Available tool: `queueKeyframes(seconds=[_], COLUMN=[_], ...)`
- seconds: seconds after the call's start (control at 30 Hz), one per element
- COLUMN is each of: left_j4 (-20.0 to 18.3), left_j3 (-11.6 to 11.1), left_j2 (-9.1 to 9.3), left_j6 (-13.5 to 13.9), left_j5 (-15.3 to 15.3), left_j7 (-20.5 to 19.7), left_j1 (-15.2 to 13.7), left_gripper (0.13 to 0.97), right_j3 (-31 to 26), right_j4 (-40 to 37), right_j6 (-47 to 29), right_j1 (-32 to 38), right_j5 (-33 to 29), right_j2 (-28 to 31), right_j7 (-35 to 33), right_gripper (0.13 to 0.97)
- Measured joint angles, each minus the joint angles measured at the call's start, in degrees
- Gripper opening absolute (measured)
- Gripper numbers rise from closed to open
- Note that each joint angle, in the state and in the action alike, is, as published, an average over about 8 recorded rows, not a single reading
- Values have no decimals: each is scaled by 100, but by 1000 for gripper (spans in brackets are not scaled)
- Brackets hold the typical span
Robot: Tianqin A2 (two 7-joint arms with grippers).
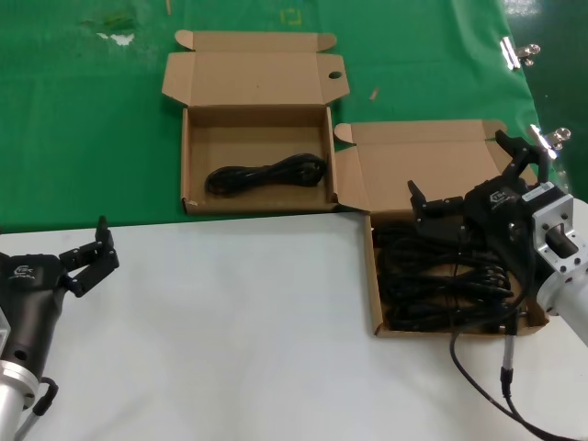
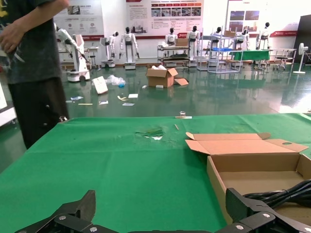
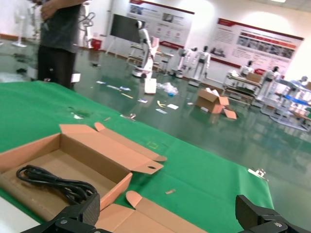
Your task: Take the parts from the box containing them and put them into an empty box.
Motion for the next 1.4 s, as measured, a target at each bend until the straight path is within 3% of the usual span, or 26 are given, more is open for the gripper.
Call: queueKeyframes(seconds=[0.27, 0.9, 1.4], left_j4=[0, 0, 0], left_j3=[0, 0, 0], left_j2=[0, 0, 0], left_j6=[0, 0, 0], left_j5=[0, -1, -1], left_j7=[-1, 0, 1], left_j1=[0, 0, 0], left_gripper=[961, 966, 966], right_j3=[118, 384, 405], right_j4=[181, 593, 625], right_j6=[337, 1100, 1159], right_j1=[-274, -896, -944], right_j5=[-6, -21, -23], right_j2=[-235, -766, -807], right_j7=[230, 752, 793], right_gripper=[966, 966, 966])
